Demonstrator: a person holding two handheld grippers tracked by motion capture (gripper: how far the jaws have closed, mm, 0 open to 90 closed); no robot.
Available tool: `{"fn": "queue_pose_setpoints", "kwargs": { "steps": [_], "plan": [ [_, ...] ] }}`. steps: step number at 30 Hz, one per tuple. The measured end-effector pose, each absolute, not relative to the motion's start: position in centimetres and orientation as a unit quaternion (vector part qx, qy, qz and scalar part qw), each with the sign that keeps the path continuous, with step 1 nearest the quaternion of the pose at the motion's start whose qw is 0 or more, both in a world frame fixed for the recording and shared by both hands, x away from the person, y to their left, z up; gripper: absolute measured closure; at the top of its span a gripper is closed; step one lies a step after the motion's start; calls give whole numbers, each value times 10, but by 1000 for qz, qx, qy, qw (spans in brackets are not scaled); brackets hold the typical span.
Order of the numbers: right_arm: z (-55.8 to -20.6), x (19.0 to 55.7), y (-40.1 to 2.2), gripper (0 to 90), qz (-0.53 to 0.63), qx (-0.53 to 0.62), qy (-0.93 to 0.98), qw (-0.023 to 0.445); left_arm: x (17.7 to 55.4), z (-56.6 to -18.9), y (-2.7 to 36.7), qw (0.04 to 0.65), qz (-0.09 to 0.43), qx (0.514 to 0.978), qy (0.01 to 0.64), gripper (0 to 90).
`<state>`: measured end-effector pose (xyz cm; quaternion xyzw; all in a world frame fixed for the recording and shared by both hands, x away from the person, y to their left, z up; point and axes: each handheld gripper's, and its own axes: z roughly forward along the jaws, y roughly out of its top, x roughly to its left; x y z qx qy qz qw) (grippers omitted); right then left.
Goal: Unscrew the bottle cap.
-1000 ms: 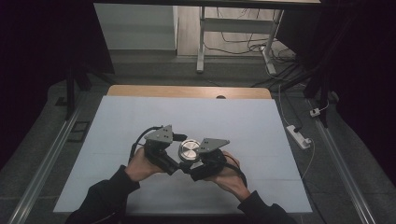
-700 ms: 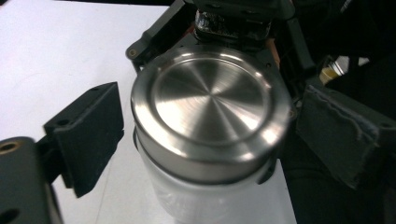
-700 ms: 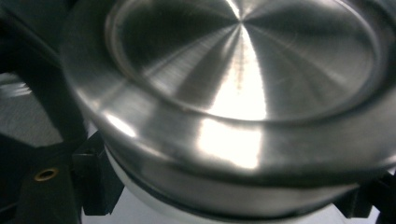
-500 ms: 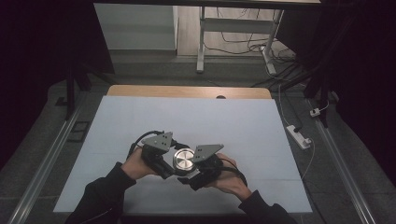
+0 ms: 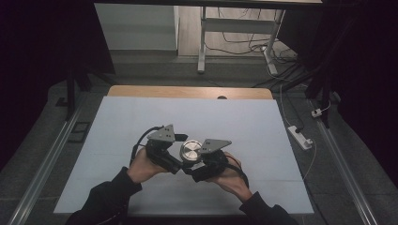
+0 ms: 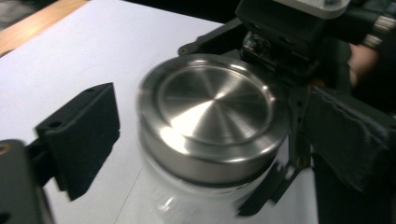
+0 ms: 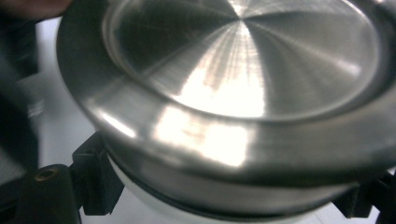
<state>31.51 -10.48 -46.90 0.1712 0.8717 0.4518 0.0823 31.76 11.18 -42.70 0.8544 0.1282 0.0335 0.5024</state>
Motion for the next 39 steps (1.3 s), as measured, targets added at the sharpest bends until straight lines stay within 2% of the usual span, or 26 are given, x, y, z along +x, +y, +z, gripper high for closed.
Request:
{"fn": "queue_pose_setpoints", "kwargs": {
  "steps": [1, 2, 4, 7, 9, 11, 18, 28, 30, 35, 37, 39],
  "plan": [
    [-469, 315, -105, 149, 452, 171, 872, 82, 318, -427, 112, 502, 34, 854, 128, 84],
    [-469, 312, -103, 149, 448, 137, 881, 66, 318, -428, 117, 495, 21, 865, 82, 79],
    [-469, 307, -99, 149, 444, 118, 886, 57, 317, -431, 117, 486, 4, 873, 51, 87],
    [-470, 305, -96, 149, 441, 100, 891, 51, 314, -434, 113, 468, 16, 883, 38, 99],
    [-471, 303, -94, 149, 439, 86, 893, 52, 314, -436, 110, 464, 9, 885, 31, 171],
    [-471, 302, -94, 149, 435, 83, 895, 55, 313, -437, 108, 466, 12, 884, 34, 185],
    [-471, 310, -99, 149, 441, 149, 881, 81, 311, -436, 97, 474, 68, 868, 131, 191],
    [-473, 314, -99, 149, 442, 203, 866, 114, 308, -438, 88, 476, 99, 850, 204, 193],
    [-473, 313, -99, 149, 443, 216, 861, 123, 306, -438, 84, 475, 111, 840, 236, 193],
    [-475, 313, -97, 149, 437, 233, 857, 143, 305, -437, 78, 460, 126, 845, 242, 186],
    [-475, 313, -99, 149, 444, 232, 855, 135, 307, -436, 81, 476, 107, 842, 230, 166],
    [-473, 313, -101, 149, 452, 223, 854, 130, 310, -434, 84, 482, 89, 843, 222, 109]
  ]
}}
